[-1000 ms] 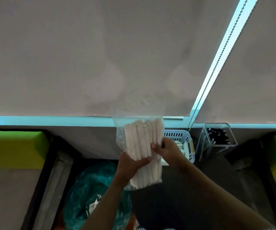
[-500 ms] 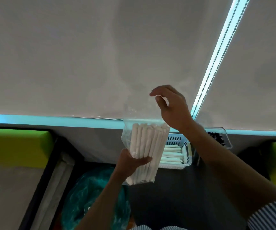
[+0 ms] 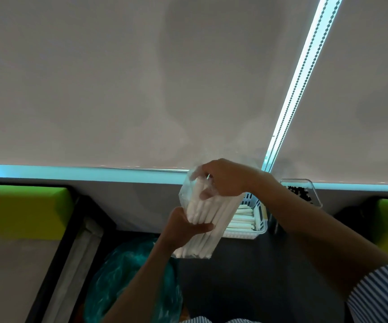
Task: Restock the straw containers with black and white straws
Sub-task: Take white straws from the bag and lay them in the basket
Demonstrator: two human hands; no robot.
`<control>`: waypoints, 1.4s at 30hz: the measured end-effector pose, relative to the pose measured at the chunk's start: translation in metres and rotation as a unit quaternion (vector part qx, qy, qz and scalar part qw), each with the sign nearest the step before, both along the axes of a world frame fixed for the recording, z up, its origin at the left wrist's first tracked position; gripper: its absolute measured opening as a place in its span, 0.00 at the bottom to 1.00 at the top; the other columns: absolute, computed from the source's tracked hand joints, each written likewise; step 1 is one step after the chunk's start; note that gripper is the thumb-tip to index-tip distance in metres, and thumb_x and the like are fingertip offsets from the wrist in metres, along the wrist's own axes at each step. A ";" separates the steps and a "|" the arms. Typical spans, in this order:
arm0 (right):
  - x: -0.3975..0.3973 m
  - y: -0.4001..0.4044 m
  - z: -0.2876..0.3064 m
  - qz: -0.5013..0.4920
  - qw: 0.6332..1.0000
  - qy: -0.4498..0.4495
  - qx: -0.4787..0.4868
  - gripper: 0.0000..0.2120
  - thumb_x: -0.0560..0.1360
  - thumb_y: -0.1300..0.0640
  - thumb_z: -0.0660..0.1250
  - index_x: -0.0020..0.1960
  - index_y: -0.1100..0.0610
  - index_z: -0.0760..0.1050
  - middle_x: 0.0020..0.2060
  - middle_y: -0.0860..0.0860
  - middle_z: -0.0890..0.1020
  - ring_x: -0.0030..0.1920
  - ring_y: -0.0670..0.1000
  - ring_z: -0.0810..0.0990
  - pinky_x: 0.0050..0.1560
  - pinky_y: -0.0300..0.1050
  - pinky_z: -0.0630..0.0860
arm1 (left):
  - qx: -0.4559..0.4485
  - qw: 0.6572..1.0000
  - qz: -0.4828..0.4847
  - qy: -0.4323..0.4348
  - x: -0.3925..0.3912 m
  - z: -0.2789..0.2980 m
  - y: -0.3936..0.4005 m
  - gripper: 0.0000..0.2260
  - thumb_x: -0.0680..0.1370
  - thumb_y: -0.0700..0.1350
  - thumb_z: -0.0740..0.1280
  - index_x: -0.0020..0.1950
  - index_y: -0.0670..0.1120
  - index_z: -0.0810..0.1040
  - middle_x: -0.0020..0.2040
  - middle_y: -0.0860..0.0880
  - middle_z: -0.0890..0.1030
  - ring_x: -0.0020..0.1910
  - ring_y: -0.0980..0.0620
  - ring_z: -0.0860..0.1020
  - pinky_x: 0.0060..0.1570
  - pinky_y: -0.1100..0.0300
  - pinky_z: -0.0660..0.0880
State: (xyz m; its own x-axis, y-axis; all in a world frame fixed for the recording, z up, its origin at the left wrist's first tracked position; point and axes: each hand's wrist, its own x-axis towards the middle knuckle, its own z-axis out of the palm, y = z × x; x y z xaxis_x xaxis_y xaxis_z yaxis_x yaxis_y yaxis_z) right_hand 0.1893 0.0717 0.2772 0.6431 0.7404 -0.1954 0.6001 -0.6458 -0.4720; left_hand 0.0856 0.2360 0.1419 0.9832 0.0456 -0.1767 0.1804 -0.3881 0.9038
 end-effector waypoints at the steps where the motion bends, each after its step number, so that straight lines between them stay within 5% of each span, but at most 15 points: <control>1: 0.000 0.000 -0.004 0.004 1.000 0.000 0.011 0.21 0.72 0.46 0.75 0.63 0.47 0.76 0.56 0.47 0.81 0.51 0.47 0.79 0.57 0.45 0.76 | 0.002 1.000 -0.007 0.002 0.000 0.000 -0.001 0.16 0.65 0.50 0.83 0.47 0.45 0.85 0.43 0.50 0.87 0.43 0.54 0.86 0.49 0.50 0.83; 4: -0.001 -0.001 -0.008 0.009 0.999 -0.008 0.032 0.14 0.72 0.45 0.75 0.55 0.46 0.79 0.50 0.49 0.82 0.48 0.49 0.80 0.55 0.52 0.78 | 0.005 1.000 -0.023 0.008 0.000 0.002 -0.002 0.20 0.63 0.54 0.82 0.50 0.45 0.85 0.45 0.51 0.87 0.45 0.56 0.86 0.51 0.51 0.83; 12: 0.005 -0.003 -0.007 0.004 0.995 -0.010 0.100 0.13 0.73 0.50 0.76 0.54 0.55 0.82 0.47 0.48 0.83 0.46 0.49 0.81 0.51 0.47 0.78 | 0.003 0.999 -0.037 0.030 0.001 0.005 0.000 0.35 0.58 0.63 0.80 0.59 0.46 0.81 0.52 0.52 0.85 0.52 0.54 0.84 0.56 0.50 0.82; 19: 0.009 -0.009 -0.012 0.016 0.984 -0.054 0.168 0.04 0.74 0.65 0.74 0.48 0.65 0.83 0.46 0.46 0.84 0.45 0.30 0.78 0.47 0.24 0.70 | -0.008 0.999 -0.046 0.028 -0.001 0.005 -0.001 0.25 0.65 0.50 0.83 0.58 0.45 0.81 0.52 0.51 0.85 0.52 0.55 0.84 0.54 0.51 0.83; 22: 0.008 -0.011 -0.008 -0.006 0.980 -0.056 0.189 0.02 0.74 0.71 0.69 0.45 0.67 0.81 0.45 0.46 0.84 0.44 0.34 0.81 0.46 0.26 0.74 | -0.014 0.999 -0.042 0.029 -0.003 0.005 -0.001 0.26 0.65 0.49 0.83 0.59 0.45 0.81 0.53 0.51 0.85 0.53 0.55 0.83 0.55 0.53 0.82; 25: 0.005 -0.010 -0.001 -0.018 0.973 -0.096 0.209 0.13 0.73 0.74 0.65 0.41 0.58 0.79 0.44 0.48 0.86 0.44 0.44 0.83 0.46 0.36 0.78 | -0.025 0.999 -0.036 0.031 -0.004 0.005 -0.001 0.25 0.65 0.48 0.83 0.59 0.44 0.82 0.53 0.51 0.85 0.53 0.54 0.84 0.54 0.54 0.82; 29: 0.001 -0.005 -0.001 -0.061 0.958 -0.099 0.261 0.14 0.73 0.72 0.65 0.51 0.58 0.81 0.41 0.52 0.84 0.40 0.46 0.80 0.42 0.39 0.75 | -0.045 0.998 -0.031 0.016 -0.002 0.006 -0.004 0.21 0.67 0.46 0.82 0.57 0.49 0.81 0.52 0.53 0.85 0.53 0.56 0.84 0.52 0.58 0.82; 32: -0.002 0.001 -0.003 -0.128 0.957 -0.007 0.260 0.17 0.74 0.60 0.74 0.59 0.50 0.75 0.40 0.50 0.79 0.37 0.46 0.76 0.42 0.38 0.74 | -0.052 0.999 -0.013 0.003 0.000 0.009 -0.008 0.20 0.67 0.45 0.81 0.57 0.49 0.80 0.52 0.53 0.85 0.52 0.59 0.84 0.50 0.62 0.81; 35: -0.003 0.005 -0.004 -0.128 0.973 0.015 0.193 0.27 0.68 0.44 0.75 0.62 0.53 0.72 0.47 0.49 0.80 0.45 0.49 0.80 0.47 0.42 0.77 | -0.043 0.999 -0.015 -0.005 0.003 0.011 -0.010 0.16 0.67 0.43 0.82 0.51 0.52 0.81 0.48 0.56 0.85 0.48 0.62 0.84 0.44 0.68 0.79; 37: -0.003 0.005 -0.006 -0.130 0.967 0.022 0.220 0.23 0.67 0.44 0.73 0.56 0.57 0.77 0.47 0.49 0.83 0.48 0.49 0.83 0.50 0.43 0.79 | -0.040 0.999 -0.016 -0.006 0.002 0.010 -0.010 0.16 0.67 0.44 0.82 0.50 0.53 0.81 0.47 0.57 0.85 0.47 0.63 0.84 0.44 0.68 0.79; 40: -0.008 0.007 -0.007 -0.148 0.956 0.002 0.252 0.07 0.76 0.62 0.66 0.50 0.65 0.79 0.44 0.58 0.84 0.45 0.56 0.82 0.50 0.45 0.77 | -0.042 0.999 -0.011 -0.002 0.001 0.007 -0.009 0.19 0.66 0.46 0.82 0.53 0.49 0.81 0.49 0.53 0.86 0.49 0.59 0.84 0.48 0.61 0.82; 42: -0.011 0.008 -0.008 -0.142 0.959 0.004 0.245 0.09 0.78 0.58 0.68 0.50 0.65 0.78 0.44 0.59 0.83 0.45 0.56 0.81 0.49 0.48 0.78 | -0.035 0.999 -0.009 -0.001 0.000 0.006 -0.007 0.23 0.66 0.48 0.82 0.57 0.46 0.81 0.51 0.52 0.86 0.51 0.57 0.84 0.52 0.57 0.83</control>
State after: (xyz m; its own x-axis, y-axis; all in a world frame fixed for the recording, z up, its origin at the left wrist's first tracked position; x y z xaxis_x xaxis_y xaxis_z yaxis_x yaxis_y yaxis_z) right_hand 0.1784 0.0798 0.2695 0.8322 0.5399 0.1262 0.4283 -0.4814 -0.7647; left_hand 0.0854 0.2290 0.1474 0.9842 0.0154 -0.1766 0.1719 -0.3278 0.9290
